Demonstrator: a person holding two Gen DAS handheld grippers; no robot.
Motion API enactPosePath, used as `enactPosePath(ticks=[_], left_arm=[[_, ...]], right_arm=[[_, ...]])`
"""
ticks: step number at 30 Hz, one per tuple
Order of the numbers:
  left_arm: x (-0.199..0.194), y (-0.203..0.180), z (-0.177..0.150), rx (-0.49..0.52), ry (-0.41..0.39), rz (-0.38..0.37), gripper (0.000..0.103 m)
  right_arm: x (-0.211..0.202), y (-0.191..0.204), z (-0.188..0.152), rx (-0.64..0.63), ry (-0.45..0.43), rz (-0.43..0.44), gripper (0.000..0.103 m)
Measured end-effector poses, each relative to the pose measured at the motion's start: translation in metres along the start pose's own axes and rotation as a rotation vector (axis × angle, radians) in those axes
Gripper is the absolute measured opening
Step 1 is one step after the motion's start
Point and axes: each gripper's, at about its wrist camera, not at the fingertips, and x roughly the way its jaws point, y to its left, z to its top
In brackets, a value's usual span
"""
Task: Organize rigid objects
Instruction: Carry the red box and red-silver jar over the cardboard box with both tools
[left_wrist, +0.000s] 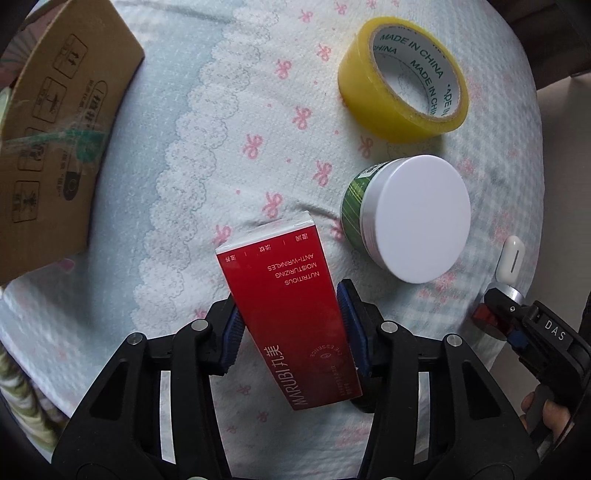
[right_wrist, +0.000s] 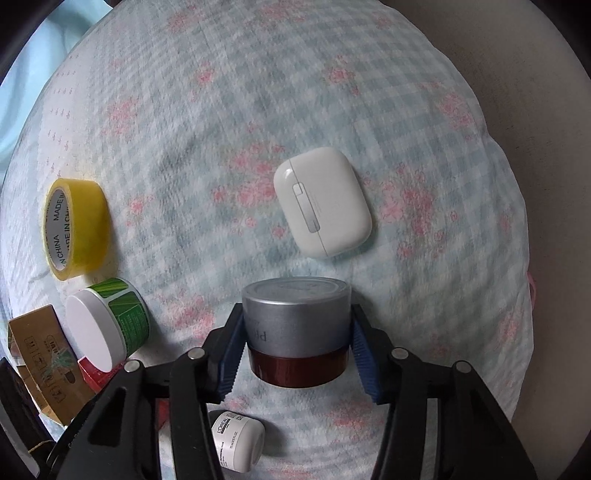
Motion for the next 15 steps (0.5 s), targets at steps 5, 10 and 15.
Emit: enactPosePath(ticks=[5,10,15], left_arm=[[-0.037,0.010,-0.006,0.010,-0.063,-0.033,0.044],[-0.090,0.019,-0.019,0.054,-0.155,-0.077,0.044],[-0.143,0.019,-0.029,0.104,-0.244,-0.126,0.044]], right_arm=[[-0.020,0.002,-0.021,0.005,-0.029,0.039,0.050],[-0.056,0.009,-0.045,-0.033,-0.090,0.059,0.050],[-0.103,0.021,-0.069,-0.099,-0.165,0.086,0.050]])
